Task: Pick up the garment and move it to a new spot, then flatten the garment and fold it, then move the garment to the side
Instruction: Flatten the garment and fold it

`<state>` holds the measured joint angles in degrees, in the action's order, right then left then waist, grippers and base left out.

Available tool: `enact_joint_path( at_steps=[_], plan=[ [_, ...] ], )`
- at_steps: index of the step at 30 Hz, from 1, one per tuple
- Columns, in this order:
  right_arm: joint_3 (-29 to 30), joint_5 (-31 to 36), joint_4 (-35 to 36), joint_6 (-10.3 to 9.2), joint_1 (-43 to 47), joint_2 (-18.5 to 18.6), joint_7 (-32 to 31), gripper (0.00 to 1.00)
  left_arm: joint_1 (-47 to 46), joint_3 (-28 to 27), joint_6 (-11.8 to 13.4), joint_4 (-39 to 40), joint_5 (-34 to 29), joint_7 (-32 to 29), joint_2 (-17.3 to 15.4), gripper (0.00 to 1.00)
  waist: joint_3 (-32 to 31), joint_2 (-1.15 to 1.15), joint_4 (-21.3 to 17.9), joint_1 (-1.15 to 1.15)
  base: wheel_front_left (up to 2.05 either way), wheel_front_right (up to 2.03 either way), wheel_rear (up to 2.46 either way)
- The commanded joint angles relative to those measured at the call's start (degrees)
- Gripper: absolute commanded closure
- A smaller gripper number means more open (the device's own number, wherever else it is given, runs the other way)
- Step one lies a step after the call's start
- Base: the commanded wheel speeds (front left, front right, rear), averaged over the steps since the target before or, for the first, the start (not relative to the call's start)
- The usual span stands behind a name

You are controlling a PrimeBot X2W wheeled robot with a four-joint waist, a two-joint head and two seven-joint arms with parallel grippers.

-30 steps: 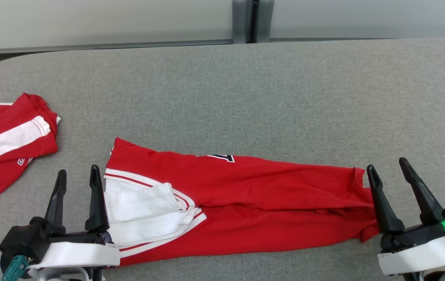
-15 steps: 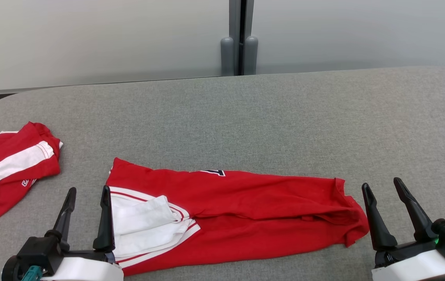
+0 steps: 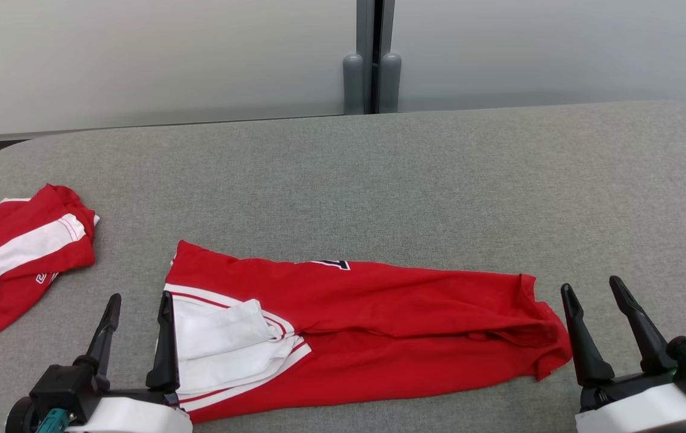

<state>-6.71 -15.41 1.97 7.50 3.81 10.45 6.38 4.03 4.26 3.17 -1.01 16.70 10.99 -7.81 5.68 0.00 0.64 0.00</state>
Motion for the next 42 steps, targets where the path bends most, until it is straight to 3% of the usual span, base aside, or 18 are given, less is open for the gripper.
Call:
enact_joint_path(
  at_steps=[1,10,17,23,24,25,26,36,42],
  plan=[
    [0.3,-0.2,-0.5,-0.02,-0.3,0.2,-0.1,0.00,-0.8,0.0,0.2,-0.1,0.0,-0.1,-0.2,0.00,0.1,0.00,0.1,0.00,0.00,0.00,0.00],
    [-0.4,-1.8,-10.2,-0.02,-5.6,1.0,-0.5,0.00,-5.0,1.5,-0.6,0.5,0.2,0.0,0.1,0.00,5.7,0.00,1.9,0.00,0.00,0.00,0.00],
    [-2.8,-4.8,-23.1,-0.02,-7.3,-0.4,1.1,0.00,-7.8,2.3,-1.4,-2.0,0.5,1.2,0.5,0.00,7.3,0.00,3.6,0.00,0.00,0.00,0.00],
    [-5.2,-7.4,-30.1,-0.02,-6.3,-2.8,1.5,0.00,-8.5,2.1,-1.5,-3.2,1.0,2.0,0.6,0.00,7.7,0.00,3.7,0.00,0.00,0.00,0.00],
    [-6.0,-8.0,-30.9,-0.01,-6.4,-3.1,1.1,0.03,-8.7,2.0,-1.6,-3.4,1.1,2.1,0.5,0.00,7.8,0.00,3.5,0.00,0.00,0.00,0.00],
    [-6.9,-8.2,-31.6,0.01,-6.8,-3.2,0.8,0.44,-8.8,1.9,-1.6,-3.5,1.2,2.2,0.4,0.00,7.9,0.00,3.4,0.00,0.00,0.00,0.00],
    [-8.1,-9.2,-32.4,0.08,-7.8,-3.4,0.8,1.00,-9.3,1.9,-1.6,-3.8,1.3,2.3,0.2,0.00,8.1,0.00,3.2,0.00,0.00,0.00,0.00],
    [-4.9,-12.5,-31.1,-0.28,-9.2,3.2,3.6,1.00,-9.1,1.5,-1.2,-4.5,1.6,2.8,-0.3,0.00,7.8,0.00,1.6,0.00,0.00,0.00,0.00],
    [0.3,-14.2,-31.3,-0.16,-8.3,8.7,4.6,1.00,-9.0,1.8,-1.2,-4.8,1.7,2.9,-0.3,0.00,7.5,0.00,0.7,0.00,0.00,0.00,0.00]
  ],
)
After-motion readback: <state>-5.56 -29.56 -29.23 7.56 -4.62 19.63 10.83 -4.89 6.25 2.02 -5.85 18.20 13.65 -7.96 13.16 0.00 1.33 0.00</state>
